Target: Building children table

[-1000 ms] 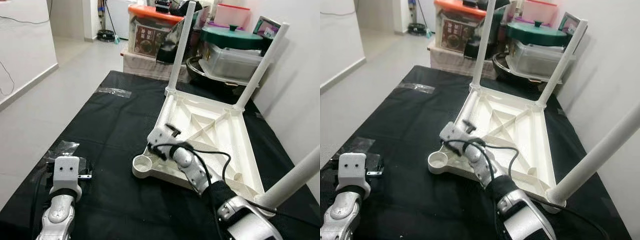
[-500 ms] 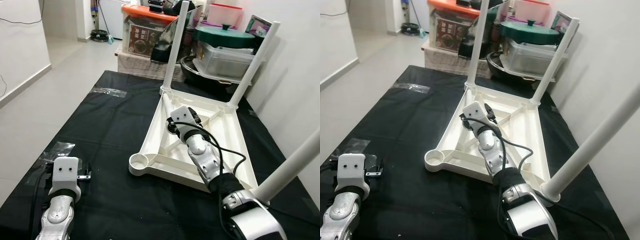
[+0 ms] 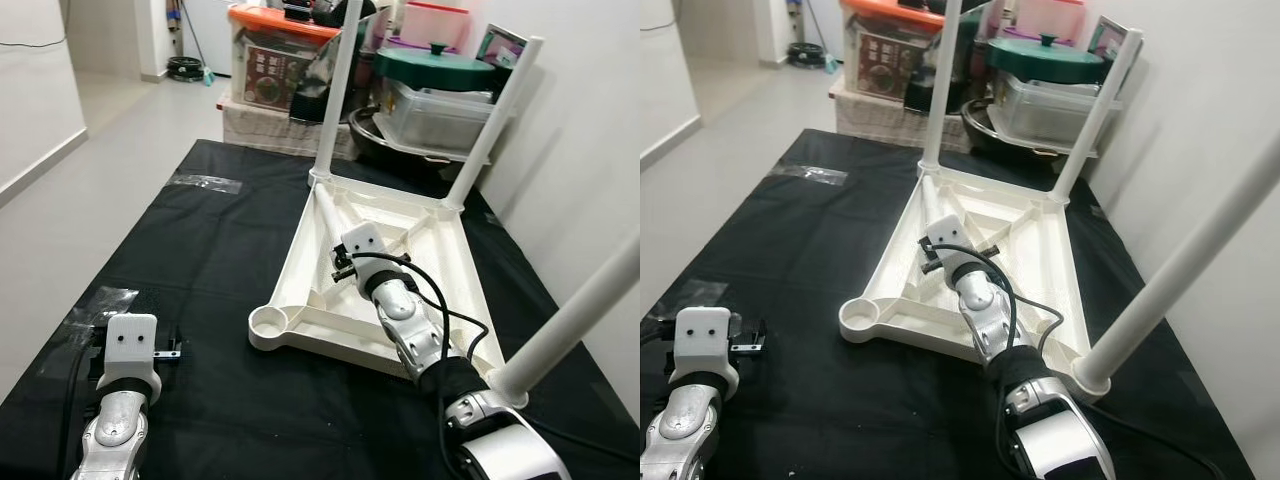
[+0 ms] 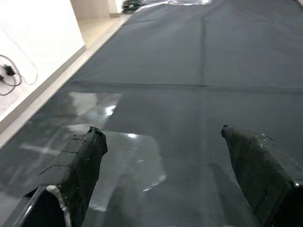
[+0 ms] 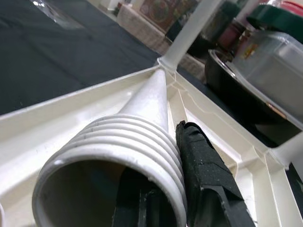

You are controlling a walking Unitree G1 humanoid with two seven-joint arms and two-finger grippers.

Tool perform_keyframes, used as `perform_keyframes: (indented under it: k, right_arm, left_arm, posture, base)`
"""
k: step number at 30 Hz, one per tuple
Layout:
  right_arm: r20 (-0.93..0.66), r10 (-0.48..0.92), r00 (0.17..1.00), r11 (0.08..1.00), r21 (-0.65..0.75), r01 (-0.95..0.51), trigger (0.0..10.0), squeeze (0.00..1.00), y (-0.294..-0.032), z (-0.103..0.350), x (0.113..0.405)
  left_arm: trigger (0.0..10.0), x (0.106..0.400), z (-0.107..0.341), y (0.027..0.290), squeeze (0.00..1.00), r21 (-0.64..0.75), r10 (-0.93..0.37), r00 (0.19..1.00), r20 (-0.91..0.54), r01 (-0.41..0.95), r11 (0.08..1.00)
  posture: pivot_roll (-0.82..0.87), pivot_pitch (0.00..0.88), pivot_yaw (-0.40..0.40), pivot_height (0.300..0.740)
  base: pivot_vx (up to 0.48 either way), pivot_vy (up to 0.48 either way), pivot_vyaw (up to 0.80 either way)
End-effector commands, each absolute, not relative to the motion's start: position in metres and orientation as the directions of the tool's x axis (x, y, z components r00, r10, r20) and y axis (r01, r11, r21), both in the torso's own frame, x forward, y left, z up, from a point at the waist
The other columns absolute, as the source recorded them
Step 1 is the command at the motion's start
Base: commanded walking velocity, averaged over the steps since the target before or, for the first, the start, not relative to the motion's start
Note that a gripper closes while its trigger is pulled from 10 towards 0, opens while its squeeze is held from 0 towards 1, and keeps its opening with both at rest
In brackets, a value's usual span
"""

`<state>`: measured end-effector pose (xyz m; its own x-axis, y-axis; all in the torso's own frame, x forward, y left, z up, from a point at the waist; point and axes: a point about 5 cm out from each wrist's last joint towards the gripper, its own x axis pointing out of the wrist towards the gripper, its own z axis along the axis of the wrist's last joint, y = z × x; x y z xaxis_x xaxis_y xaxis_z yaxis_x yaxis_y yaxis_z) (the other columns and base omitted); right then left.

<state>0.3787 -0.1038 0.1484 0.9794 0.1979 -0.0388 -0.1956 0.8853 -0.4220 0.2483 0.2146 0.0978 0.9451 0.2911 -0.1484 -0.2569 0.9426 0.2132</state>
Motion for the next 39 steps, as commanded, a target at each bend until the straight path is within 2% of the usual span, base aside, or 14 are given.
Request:
perform_keyframes:
  k: [1, 5, 6, 8, 12, 14, 17, 19, 21, 23, 26, 32, 34, 39]
  right_arm:
    - [-0.009, 0.21, 0.978, 0.891, -0.409, -0.196, 0.0, 0.0, -0.105, 0.152, 0.379]
    - [-0.002, 0.218, 0.976, 0.894, -0.399, -0.201, 0.0, 0.0, -0.105, 0.153, 0.379]
    - [0.02, 0.231, 0.973, 0.924, -0.319, -0.212, 0.0, 0.0, -0.104, 0.158, 0.379]
    - [0.114, 0.27, 0.956, 0.962, 0.002, -0.272, 0.0, 0.0, -0.108, 0.178, 0.38]
    - [0.236, 0.3, 0.924, 0.919, 0.189, -0.347, 0.0, 0.0, -0.119, 0.197, 0.379]
    - [0.236, 0.3, 0.924, 0.919, 0.189, -0.347, 0.0, 0.0, -0.119, 0.197, 0.379]
    - [0.395, 0.369, 0.842, 0.848, 0.229, -0.479, 0.0, 0.0, -0.144, 0.22, 0.37]
    - [0.413, 0.378, 0.828, 0.84, 0.222, -0.494, 0.0, 0.0, -0.148, 0.223, 0.369]
    - [0.441, 0.462, 0.77, 0.752, 0.265, -0.603, 0.0, 0.0, -0.141, 0.224, 0.361]
    - [0.445, 0.477, 0.758, 0.737, 0.268, -0.621, 0.0, 0.0, -0.139, 0.223, 0.36]
    - [0.415, 0.655, 0.631, 0.574, 0.27, -0.773, 0.0, 0.0, -0.112, 0.204, 0.342]
    - [0.393, 0.758, 0.521, 0.428, 0.303, -0.851, 0.0, 0.0, -0.096, 0.187, 0.328]
    - [0.396, 0.773, 0.496, 0.395, 0.31, -0.865, 0.0, 0.0, -0.094, 0.186, 0.326]
    - [0.433, 0.841, 0.324, 0.197, 0.312, -0.929, 0.0, 0.0, -0.095, 0.186, 0.307]
  left_arm:
    - [10.0, 0.248, 0.092, 0.212, 0.0, 0.219, 0.286, 0.941, -0.179, -0.245, 0.945]
    - [10.0, 0.247, 0.092, 0.212, 0.0, 0.22, 0.286, 0.941, -0.18, -0.245, 0.944]
    - [10.0, 0.247, 0.092, 0.212, 0.0, 0.22, 0.286, 0.941, -0.179, -0.246, 0.944]
    - [10.0, 0.248, 0.094, 0.212, 0.0, 0.205, 0.284, 0.944, -0.165, -0.249, 0.947]
    - [10.0, 0.249, 0.099, 0.211, 0.0, 0.153, 0.277, 0.95, -0.141, -0.255, 0.955]
    - [10.0, 0.249, 0.099, 0.211, 0.0, 0.153, 0.277, 0.95, -0.141, -0.255, 0.955]
    - [10.0, 0.251, 0.117, 0.209, 0.0, -0.034, 0.249, 0.968, -0.044, -0.25, 0.968]
    - [10.0, 0.251, 0.121, 0.209, 0.0, -0.064, 0.245, 0.969, -0.024, -0.246, 0.967]
    - [10.0, 0.252, 0.143, 0.202, 0.0, -0.362, 0.198, 0.976, 0.088, -0.154, 0.919]
    - [10.0, 0.251, 0.146, 0.202, 0.0, -0.403, 0.194, 0.975, 0.108, -0.135, 0.905]
    - [10.0, 0.245, 0.179, 0.192, 0.0, -0.668, 0.098, 0.951, 0.293, 0.13, 0.733]
    - [10.0, 0.233, 0.197, 0.182, 0.0, -0.744, -0.006, 0.897, 0.442, 0.37, 0.557]
    - [10.0, 0.232, 0.199, 0.183, 0.0, -0.753, -0.009, 0.889, 0.458, 0.393, 0.529]
    - [10.0, 0.23, 0.199, 0.186, 0.0, -0.787, -0.015, 0.878, 0.478, 0.436, 0.437]
  posture:
    - [0.07, 0.0, -0.174, 0.74]
    - [0.07, 0.0, -0.172, 0.74]
    - [0.07, 0.0, -0.172, 0.74]
    - [0.07, 0.0, -0.168, 0.74]
    - [0.06, 0.0, -0.166, 0.74]
    - [0.06, 0.0, -0.166, 0.74]
    - [0.06, 0.0, -0.159, 0.74]
    - [0.06, 0.0, -0.159, 0.74]
    - [0.06, 0.0, -0.151, 0.74]
    - [0.06, 0.0, -0.151, 0.74]
    - [0.07, 0.0, -0.155, 0.74]
    - [0.08, 0.0, -0.156, 0.74]
    - [0.08, 0.0, -0.155, 0.74]
    - [0.08, 0.0, -0.155, 0.74]
  base:
    - [0.0, 0.0, 0.0]
    - [0.0, 0.0, 0.0]
    - [0.0, 0.0, 0.0]
    - [0.0, 0.0, 0.0]
    - [0.0, 0.0, 0.0]
    - [0.0, 0.0, 0.0]
    - [0.0, 0.0, 0.0]
    - [0.0, 0.0, 0.0]
    - [0.0, 0.0, 0.0]
    - [0.0, 0.0, 0.0]
    - [0.0, 0.0, 0.0]
    - [0.0, 0.0, 0.0]
    - [0.0, 0.0, 0.0]
    - [0.0, 0.0, 0.0]
